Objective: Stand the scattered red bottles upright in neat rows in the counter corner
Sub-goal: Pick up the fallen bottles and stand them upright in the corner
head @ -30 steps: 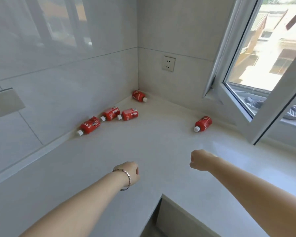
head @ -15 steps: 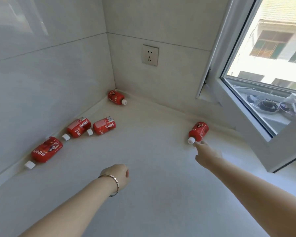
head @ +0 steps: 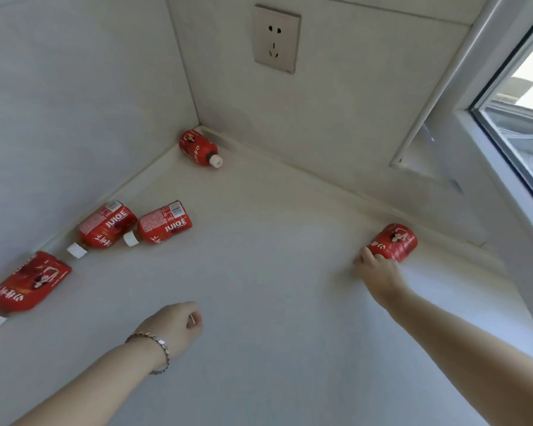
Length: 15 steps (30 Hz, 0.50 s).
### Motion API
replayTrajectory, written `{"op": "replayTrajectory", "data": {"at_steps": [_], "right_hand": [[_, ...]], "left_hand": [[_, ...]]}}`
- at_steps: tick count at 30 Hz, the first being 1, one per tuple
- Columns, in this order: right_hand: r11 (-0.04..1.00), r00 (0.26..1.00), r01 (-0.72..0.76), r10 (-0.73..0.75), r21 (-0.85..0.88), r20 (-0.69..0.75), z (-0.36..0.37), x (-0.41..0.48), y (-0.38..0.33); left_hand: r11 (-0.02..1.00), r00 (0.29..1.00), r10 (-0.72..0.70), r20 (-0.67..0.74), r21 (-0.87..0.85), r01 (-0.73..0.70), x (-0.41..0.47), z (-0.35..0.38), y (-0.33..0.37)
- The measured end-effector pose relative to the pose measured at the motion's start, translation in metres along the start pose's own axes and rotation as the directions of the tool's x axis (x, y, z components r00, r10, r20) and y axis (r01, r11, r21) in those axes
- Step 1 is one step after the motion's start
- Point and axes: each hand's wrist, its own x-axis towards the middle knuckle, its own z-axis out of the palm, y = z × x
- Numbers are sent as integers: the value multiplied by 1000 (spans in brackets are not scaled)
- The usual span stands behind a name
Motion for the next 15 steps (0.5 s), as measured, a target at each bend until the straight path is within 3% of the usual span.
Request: {"op": "replayTrajectory", "data": {"at_steps": [4,5,7,8,10,13,15], "right_hand": [[932,992,-74,107,355,-73,-29,22,-1],[862,981,-87,160,499,-107,-40,25,-1],[625,956,-98,275,774,-100,-65,29,-4],[487,953,-82,293,869,-74,-77,30,-9],[315,969,-16,238,949,-62,-99,31,-28],[239,990,44,118,970,-74,-120,46,-74],[304,994,78,52,950,-99,-132,60,-106]], "left_hand": [[996,999,-48,-22,-72,46,10,-9,-16],[994,998,-65,-21,-89,63,12,-11,-22],[990,996,-93,-16,-107,91,15,-18,-32],[989,994,-104,-16,-105,102,16,-22,-36],[987,991,-130,-35,-100,126,22,-34,-46],[973,977,-180,-118,-166,159,37,-56,-63],[955,954,-242,-179,-218,202,49,-70,-72]]}}
